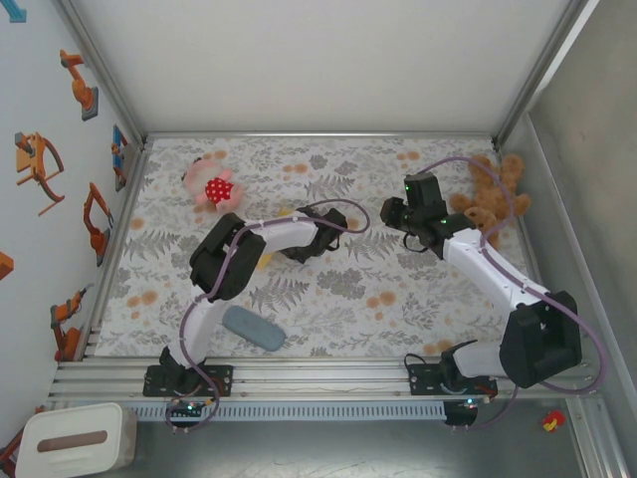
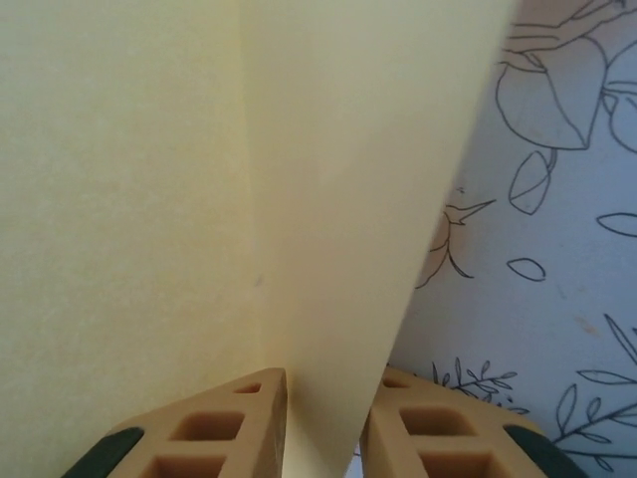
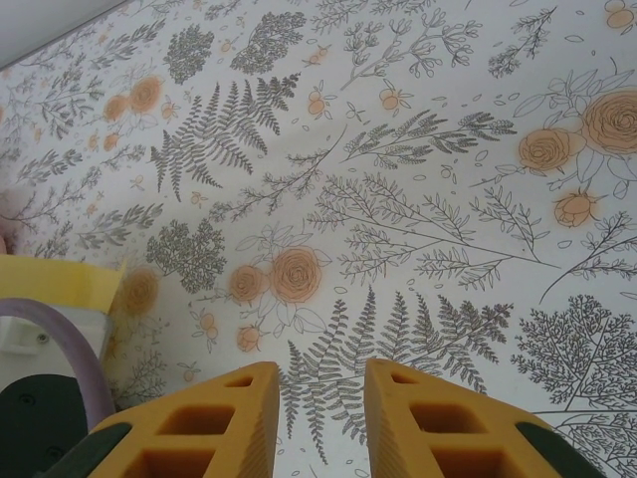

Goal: Fold a paper plane with a square sheet of paper (pick it up from the middle)
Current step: Turn over the paper at the center of the table.

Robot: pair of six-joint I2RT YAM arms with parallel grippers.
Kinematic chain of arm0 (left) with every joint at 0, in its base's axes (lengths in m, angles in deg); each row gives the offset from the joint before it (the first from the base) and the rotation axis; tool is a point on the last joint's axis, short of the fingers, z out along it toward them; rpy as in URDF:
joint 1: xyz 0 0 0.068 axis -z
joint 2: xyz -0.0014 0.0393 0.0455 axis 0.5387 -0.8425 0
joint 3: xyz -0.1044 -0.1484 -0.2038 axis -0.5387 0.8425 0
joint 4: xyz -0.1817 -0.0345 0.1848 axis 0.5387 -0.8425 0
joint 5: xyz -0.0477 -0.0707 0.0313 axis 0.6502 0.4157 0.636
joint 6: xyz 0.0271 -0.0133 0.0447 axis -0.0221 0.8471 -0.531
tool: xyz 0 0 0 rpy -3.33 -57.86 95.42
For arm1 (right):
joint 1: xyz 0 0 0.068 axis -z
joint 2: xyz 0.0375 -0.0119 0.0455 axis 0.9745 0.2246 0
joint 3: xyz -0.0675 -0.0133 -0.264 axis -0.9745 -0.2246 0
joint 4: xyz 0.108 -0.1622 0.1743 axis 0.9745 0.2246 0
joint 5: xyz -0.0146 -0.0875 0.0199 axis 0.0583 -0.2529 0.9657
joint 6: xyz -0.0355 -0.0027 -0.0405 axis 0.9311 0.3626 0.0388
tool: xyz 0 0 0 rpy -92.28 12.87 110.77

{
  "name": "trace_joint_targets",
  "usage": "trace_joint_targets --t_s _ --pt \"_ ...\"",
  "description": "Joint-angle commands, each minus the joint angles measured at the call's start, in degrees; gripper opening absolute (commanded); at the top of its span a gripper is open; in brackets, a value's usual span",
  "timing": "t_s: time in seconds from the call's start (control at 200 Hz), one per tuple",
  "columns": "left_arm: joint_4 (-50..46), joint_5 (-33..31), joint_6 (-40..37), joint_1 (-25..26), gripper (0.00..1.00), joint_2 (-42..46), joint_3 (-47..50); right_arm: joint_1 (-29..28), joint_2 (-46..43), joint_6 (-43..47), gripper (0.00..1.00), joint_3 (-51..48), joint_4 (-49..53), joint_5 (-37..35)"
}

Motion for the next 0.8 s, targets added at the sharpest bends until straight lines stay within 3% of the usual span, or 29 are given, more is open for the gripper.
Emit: trace_joint_targets --t_s 0.0,0.19,0.381,0.526,0.666,0.796 --pt "-0.67 7.14 3.44 0.84 0.3 3.88 -0.75 0.46 0.3 -1.6 0.28 0.2 0.91 -1.74" --pt "2.23 19.58 7.58 1.05 0.44 10.59 1.21 0.52 0.81 -2.94 0.3 0.13 0.63 -1.8" --pt "8.99 34.62 10.46 1.6 0.52 16.89 6.47 0.6 1.1 -3.45 0.33 -0.24 -0.33 -0.61" --pt "15.8 42.2 10.28 1.19 0.57 23.15 12.37 0.56 1.25 -3.31 0.38 -0.75 -1.52 0.23" --pt "21.25 45.95 11.89 -2.64 0.61 29.14 19.35 0.59 1.11 -2.44 0.38 -1.83 -3.45 0.93" --pt "25.07 48.81 13.3 -9.25 0.62 33.31 26.14 0.57 0.9 -2.16 0.43 -2.82 -5.19 2.43"
